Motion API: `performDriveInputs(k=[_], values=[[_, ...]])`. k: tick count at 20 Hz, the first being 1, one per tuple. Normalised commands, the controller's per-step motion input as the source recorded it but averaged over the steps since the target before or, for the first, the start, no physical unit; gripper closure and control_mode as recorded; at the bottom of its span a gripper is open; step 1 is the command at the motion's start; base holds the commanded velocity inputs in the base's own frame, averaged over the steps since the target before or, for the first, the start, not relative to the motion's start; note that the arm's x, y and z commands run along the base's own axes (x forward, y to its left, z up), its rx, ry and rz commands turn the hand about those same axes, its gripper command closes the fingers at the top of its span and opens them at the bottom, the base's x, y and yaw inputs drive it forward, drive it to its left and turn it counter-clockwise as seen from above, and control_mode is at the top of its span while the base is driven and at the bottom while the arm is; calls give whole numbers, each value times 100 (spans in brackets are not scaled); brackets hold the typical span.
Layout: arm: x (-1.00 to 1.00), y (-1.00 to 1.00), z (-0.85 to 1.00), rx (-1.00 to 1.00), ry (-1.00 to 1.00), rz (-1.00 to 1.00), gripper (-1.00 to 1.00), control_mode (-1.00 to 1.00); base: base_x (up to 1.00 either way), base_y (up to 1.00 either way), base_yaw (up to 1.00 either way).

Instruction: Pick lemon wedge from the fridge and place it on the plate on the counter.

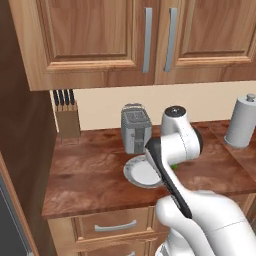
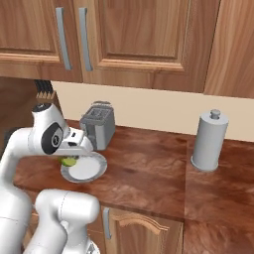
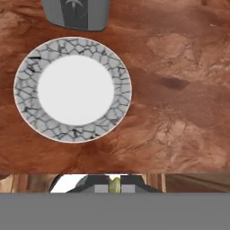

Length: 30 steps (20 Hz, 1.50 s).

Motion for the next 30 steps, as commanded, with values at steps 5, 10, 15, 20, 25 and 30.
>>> performDriveInputs(k=[5,10,15,20,25,30], values=[[59,1,-56,1,-3,0,100,-100,0,0,0],[52,0,-37,1,0,0,100,-100,0,0,0],[48,0,-23,0,0,0,100,-100,0,0,0],[36,1,-13,0,0,0,100,-100,0,0,0],[18,2,-15,0,0,0,100,-100,0,0,0],[13,0,-32,0,0,0,100,-100,0,0,0]])
